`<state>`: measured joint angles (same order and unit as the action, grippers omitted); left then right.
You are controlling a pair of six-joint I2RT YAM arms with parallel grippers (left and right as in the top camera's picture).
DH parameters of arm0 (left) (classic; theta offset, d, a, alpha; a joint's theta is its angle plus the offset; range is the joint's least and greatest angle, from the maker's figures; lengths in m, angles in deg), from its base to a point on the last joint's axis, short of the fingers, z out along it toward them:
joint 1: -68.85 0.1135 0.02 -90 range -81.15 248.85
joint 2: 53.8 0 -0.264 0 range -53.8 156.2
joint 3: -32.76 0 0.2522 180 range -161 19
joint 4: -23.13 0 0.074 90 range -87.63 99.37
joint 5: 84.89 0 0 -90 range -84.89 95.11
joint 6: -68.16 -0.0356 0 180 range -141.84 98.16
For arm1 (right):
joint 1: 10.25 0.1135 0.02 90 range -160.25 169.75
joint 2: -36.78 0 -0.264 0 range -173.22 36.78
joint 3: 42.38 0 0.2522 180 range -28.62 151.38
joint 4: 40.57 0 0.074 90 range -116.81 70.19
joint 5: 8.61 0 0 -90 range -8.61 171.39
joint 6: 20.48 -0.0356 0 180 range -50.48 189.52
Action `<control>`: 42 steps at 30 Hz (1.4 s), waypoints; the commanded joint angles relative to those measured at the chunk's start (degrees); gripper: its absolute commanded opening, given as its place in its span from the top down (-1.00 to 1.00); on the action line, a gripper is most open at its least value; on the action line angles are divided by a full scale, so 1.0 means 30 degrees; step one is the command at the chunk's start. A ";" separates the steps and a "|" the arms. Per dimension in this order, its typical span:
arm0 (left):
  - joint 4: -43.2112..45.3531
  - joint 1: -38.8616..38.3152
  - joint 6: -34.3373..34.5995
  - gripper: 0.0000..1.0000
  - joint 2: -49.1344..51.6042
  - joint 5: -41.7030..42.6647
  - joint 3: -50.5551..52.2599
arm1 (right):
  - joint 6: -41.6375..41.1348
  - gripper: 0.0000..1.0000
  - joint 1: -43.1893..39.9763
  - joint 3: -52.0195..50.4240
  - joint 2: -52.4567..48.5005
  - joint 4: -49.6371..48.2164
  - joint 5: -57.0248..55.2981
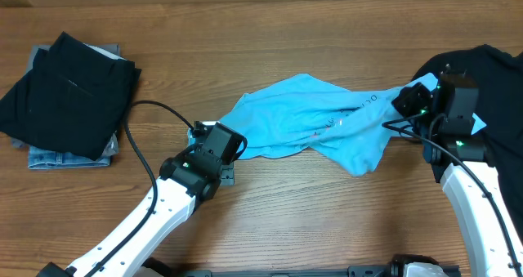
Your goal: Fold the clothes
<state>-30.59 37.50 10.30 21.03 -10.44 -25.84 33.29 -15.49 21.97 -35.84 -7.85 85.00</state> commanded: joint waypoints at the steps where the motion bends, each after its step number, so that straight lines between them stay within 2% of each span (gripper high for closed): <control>1: 0.0503 0.0095 0.0517 0.05 0.0058 0.0707 0.0488 | 0.0233 0.92 -0.0073 0.0554 -0.0933 -0.1071 -0.0415; 8: 0.0452 0.0087 0.0510 0.10 0.0058 0.1552 0.0503 | 0.1107 0.88 -0.0073 0.0554 -0.5129 -0.3577 -0.0729; 9: 0.0452 0.0087 0.0510 0.10 0.0058 0.1654 0.0503 | 0.1457 0.63 -0.0073 0.0554 -0.5676 -0.4182 -0.0634; 11: 0.0444 0.0080 0.0517 0.10 0.0058 0.1712 0.0503 | 0.2499 0.50 -0.0073 0.0554 -0.6360 -0.5064 0.0036; 14: 0.0393 0.0080 0.0510 0.08 0.0058 0.1712 0.0503 | 0.3767 0.12 -0.0073 0.0750 -0.6339 -0.5209 0.1086; 15: 0.0386 0.0080 0.0517 0.07 0.0058 0.1712 0.0503 | 0.3993 -0.05 -0.0073 0.0947 -0.6237 -0.4889 0.1195; 16: 0.0372 0.0080 0.0517 0.05 0.0058 0.1712 0.0510 | 0.4116 -0.45 -0.0073 0.1231 -0.6084 -0.4379 0.1268; 17: 0.0379 0.0080 0.0517 0.04 0.0058 0.1705 0.0510 | 0.4167 -0.63 -0.0073 0.1566 -0.5894 -0.3701 0.1260; 21: 0.0379 0.0080 0.0525 0.03 0.0058 0.1712 0.0561 | 0.4291 -0.71 -0.0073 0.3366 -0.5217 0.1173 0.1268; 24: 0.0444 0.0087 0.0852 -0.08 0.0058 0.1698 0.0860 | 0.5931 -0.71 -0.0073 0.4386 -0.5078 0.6273 0.1268; 26: 0.0663 0.0087 0.0933 -0.10 0.0058 0.1705 0.1217 | 0.6972 -0.60 -0.0073 0.4379 -0.5085 0.8072 0.1231; 29: 0.1501 0.0087 0.1027 -0.13 0.0058 0.1719 0.2018 | 0.7672 -0.15 -0.0073 0.4371 -0.5122 1.0149 0.0823; 33: 0.1632 0.0087 0.1020 -0.15 0.0058 0.1756 0.2033 | 0.7664 0.29 -0.0073 0.4371 -0.5122 1.1373 0.0831; 38: 0.1625 0.0087 0.1013 -0.20 0.0058 0.1778 0.2040 | 0.7657 0.35 -0.0066 0.3504 -0.5158 1.1242 0.0831; 42: 0.1610 0.0087 0.1013 -0.21 0.0058 0.1770 0.2040 | 0.7643 0.36 -0.0066 0.2135 -0.5195 0.9697 0.0918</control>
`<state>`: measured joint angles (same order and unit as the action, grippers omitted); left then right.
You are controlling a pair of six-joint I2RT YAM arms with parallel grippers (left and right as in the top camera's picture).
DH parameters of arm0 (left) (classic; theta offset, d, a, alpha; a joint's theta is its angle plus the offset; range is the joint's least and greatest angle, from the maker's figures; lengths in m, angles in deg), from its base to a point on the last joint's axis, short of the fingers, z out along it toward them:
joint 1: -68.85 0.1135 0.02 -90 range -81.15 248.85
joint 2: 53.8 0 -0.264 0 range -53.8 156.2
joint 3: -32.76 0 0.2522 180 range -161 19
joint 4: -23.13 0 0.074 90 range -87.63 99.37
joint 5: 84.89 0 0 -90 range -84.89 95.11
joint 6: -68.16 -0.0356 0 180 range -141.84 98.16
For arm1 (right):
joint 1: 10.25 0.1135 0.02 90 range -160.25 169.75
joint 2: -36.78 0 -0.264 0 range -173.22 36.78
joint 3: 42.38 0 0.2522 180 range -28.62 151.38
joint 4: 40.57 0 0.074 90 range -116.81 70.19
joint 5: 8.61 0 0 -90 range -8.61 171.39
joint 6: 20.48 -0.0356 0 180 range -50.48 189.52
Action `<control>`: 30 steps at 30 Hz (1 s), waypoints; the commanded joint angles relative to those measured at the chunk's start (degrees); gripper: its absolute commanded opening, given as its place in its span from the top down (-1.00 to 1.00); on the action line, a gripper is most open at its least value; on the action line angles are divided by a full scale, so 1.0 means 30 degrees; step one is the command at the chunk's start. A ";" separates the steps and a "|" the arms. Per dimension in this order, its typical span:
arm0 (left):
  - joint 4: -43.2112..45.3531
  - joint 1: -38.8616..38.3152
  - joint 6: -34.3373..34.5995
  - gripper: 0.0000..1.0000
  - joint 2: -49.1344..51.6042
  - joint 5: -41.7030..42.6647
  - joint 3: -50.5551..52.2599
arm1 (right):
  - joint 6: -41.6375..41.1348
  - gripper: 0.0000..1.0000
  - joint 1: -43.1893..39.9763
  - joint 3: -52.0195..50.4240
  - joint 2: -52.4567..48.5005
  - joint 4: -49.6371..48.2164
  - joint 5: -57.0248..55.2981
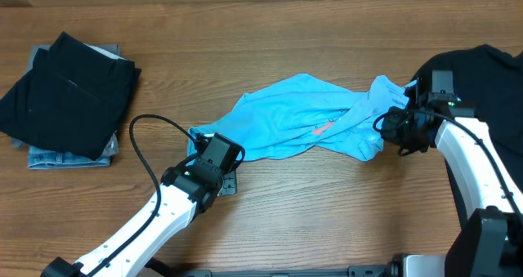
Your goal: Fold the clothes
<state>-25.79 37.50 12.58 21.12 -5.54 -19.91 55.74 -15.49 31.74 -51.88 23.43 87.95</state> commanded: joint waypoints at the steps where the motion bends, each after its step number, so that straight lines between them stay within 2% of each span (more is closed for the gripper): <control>1: 0.0022 0.0087 0.0255 -0.22 0.0029 0.0138 0.0066 | 0.0146 0.36 -0.0066 -0.1450 0.0153 -0.1158 0.0022; 4: 0.0066 0.0087 0.0255 -0.21 0.0029 0.0138 0.0066 | 0.0102 0.30 -0.0066 -0.2339 0.0073 -0.2200 0.0000; 6: 0.0051 0.0087 0.0255 -0.22 0.0029 0.0138 0.0066 | 0.0095 0.10 -0.0066 -0.2885 -0.0044 -0.2849 0.0007; 7: 0.0036 0.0087 0.0255 -0.22 0.0029 0.0138 0.0066 | 0.0051 0.06 -0.0066 -0.3104 -0.0058 -0.3082 0.0007; 14: 0.0102 0.0087 0.0262 -0.22 0.0029 0.0138 0.0066 | 0.0044 -0.03 -0.0066 -0.3956 -0.0058 -0.4320 0.0204; 18: 0.0109 0.0087 0.0262 -0.22 0.0029 0.0146 0.0066 | 0.0262 -0.31 -0.0066 -0.4539 -0.0058 -0.5464 0.0197; 30: 0.0058 0.0087 0.0262 -0.23 0.0029 0.0138 0.0066 | 0.0670 -0.29 -0.0058 -0.4940 -0.0058 -0.5683 0.0415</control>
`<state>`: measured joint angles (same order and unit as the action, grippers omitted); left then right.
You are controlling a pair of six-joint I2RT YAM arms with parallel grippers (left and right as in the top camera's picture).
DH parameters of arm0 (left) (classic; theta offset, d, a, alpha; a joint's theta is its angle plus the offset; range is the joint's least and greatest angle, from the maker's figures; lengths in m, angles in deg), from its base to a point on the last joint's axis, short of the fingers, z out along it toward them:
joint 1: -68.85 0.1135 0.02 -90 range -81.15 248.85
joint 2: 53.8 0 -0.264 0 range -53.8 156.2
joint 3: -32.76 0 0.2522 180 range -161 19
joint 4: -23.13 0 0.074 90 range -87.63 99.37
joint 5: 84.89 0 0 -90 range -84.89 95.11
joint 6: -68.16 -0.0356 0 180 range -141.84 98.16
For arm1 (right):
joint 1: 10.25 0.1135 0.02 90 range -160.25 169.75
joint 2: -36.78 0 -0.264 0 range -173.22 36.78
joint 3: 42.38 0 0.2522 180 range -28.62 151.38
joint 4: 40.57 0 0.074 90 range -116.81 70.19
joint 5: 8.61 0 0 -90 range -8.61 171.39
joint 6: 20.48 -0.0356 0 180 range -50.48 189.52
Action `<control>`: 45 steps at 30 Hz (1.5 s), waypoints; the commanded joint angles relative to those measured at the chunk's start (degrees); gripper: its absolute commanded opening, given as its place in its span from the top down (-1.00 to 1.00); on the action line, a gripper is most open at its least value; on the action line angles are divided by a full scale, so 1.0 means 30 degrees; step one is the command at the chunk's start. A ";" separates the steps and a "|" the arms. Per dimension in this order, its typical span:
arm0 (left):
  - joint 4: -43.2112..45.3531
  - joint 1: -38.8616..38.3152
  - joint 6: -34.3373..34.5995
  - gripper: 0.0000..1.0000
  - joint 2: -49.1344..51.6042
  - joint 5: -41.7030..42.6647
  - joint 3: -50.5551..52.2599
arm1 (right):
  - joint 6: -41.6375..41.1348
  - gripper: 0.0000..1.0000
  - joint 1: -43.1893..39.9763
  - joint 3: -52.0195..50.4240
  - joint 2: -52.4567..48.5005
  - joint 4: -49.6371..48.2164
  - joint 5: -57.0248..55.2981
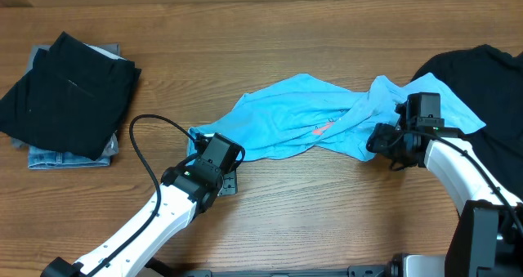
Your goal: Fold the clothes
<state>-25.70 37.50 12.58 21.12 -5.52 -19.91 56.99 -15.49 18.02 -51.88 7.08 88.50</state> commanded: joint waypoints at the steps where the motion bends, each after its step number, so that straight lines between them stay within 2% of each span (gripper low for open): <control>1: 0.0044 0.0087 0.0255 -0.23 0.0029 0.0131 0.0066 | 0.0197 -0.29 -0.0051 -0.0437 -0.0058 -0.0379 0.0335; 19: 0.0051 0.0087 0.0255 -0.22 0.0029 0.0131 0.0066 | 0.0197 -0.21 0.0342 -0.0568 -0.0634 -0.0925 0.1166; 22: 0.0029 0.0087 0.0255 -0.22 0.0029 0.0131 0.0066 | 0.0197 -0.09 0.0619 -0.0568 -0.0634 -0.0918 0.1151; 29: 0.0007 0.0087 0.0255 -0.22 0.0029 0.0131 0.0066 | 0.0189 0.05 0.1180 -0.0561 -0.0634 -0.0758 0.0372; 40: -0.0051 0.0087 0.0255 -0.22 0.0029 0.0124 0.0066 | 0.0189 0.06 0.1180 -0.0597 -0.0641 -0.0765 0.0146; 45: -0.0058 0.0087 0.0255 -0.22 0.0029 0.0124 0.0066 | 0.0189 0.22 0.1173 -0.1093 -0.0641 -0.1421 0.0138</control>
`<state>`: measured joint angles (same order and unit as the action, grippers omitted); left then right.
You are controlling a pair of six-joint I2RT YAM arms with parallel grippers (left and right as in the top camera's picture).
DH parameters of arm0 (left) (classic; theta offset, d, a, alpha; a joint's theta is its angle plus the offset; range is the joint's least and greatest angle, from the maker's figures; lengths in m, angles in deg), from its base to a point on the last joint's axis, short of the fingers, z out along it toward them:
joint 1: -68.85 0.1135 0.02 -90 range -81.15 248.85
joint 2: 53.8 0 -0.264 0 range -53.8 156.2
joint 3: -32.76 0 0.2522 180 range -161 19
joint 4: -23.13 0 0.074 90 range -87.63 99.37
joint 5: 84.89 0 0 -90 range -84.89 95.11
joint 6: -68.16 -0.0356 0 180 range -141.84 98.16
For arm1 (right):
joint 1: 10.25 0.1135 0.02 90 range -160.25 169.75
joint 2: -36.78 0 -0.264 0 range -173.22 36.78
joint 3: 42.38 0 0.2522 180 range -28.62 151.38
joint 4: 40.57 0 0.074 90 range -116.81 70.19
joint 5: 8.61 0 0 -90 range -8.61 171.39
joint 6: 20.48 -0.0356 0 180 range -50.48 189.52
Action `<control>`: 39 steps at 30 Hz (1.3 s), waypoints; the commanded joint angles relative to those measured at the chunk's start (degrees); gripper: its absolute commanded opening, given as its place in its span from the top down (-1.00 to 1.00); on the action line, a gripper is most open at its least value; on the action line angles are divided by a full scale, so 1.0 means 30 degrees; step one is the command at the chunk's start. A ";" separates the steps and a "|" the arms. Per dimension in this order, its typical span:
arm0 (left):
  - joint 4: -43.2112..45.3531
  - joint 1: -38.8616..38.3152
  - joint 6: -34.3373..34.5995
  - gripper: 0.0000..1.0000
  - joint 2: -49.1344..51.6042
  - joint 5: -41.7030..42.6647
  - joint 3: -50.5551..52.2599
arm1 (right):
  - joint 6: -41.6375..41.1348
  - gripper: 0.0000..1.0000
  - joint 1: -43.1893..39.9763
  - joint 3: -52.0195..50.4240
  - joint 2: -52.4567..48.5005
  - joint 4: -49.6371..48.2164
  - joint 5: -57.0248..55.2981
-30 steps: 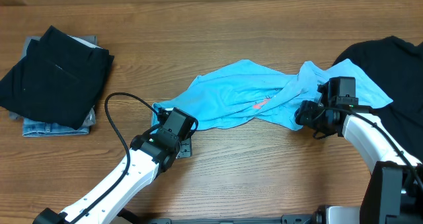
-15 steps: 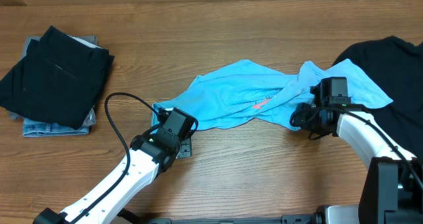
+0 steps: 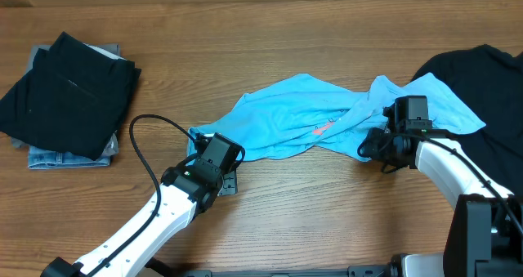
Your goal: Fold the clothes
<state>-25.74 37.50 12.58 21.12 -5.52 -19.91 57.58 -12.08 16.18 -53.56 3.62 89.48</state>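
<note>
A light blue shirt [image 3: 286, 118] lies crumpled across the middle of the table, with a bunched end at the right [image 3: 425, 97]. My left gripper [image 3: 196, 138] sits at the shirt's left corner, which looks pinched in it; the wrist hides the fingers. My right gripper [image 3: 369, 149] is low at the shirt's lower right edge. Its dark fingers touch the cloth, and whether they are shut does not show.
A folded stack, a black garment [image 3: 69, 93] on jeans [image 3: 65, 157], lies at the far left. A loose black garment [image 3: 490, 81] covers the right edge. The left arm's cable [image 3: 135, 142] loops over the wood.
My right gripper has shifted slightly left and toward the front, along the shirt's lower right edge. The left arm and the shirt look unchanged.
At first the shirt was stretched between my grippers, the right one at its right end by the black garment. Then the right end lay slack and bunched, with my right gripper lower. It has since moved left to the shirt's lower right edge.
</note>
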 commanded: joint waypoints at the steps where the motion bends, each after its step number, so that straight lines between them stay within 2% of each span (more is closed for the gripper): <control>1: -0.0044 0.0087 0.0255 -0.22 0.0029 0.0124 0.0066 | -0.0007 0.31 0.0036 -0.0481 -0.0080 -0.0270 -0.0189; 9: -0.0051 0.0087 0.0255 -0.23 0.0029 0.0117 0.0066 | -0.0007 0.76 0.0036 -0.0481 -0.0080 -0.0219 -0.0546; 11: -0.0058 0.0087 0.0255 -0.23 0.0029 0.0124 0.0066 | -0.0007 0.92 0.0036 -0.0481 -0.0080 -0.0204 -0.0554; 18: 0.0073 0.0087 0.0248 -0.20 0.0029 -0.0058 0.0058 | -0.0175 0.92 0.0036 0.0539 -0.0036 0.1625 -0.1494; 22: 0.0204 0.0095 0.0248 -0.29 0.0022 -0.0080 -0.0401 | -0.1100 0.92 0.0036 0.0699 0.0022 0.2040 -0.2557; 27: -0.1056 0.0291 0.0248 -0.37 0.0022 -0.0102 -0.2244 | -0.1093 0.92 0.0036 0.0699 0.0022 0.2120 -0.2543; 30: -0.1231 0.0634 -0.0138 -0.40 0.0022 -0.0328 -0.2841 | -0.1093 0.92 0.0036 0.0699 0.0022 0.2120 -0.2550; 34: -0.1413 0.1290 -0.0357 -0.36 0.0044 -0.2506 -0.2827 | -0.1093 0.92 0.0036 0.0699 0.0022 0.2120 -0.2543; 39: -0.1406 0.2783 -0.0401 -0.34 0.0189 -0.2514 -0.2827 | -0.1093 0.92 0.0036 0.0699 0.0022 0.2120 -0.2535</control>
<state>-30.03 42.96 12.31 21.12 -10.98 -27.56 54.71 -12.08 16.73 -53.61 10.11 82.75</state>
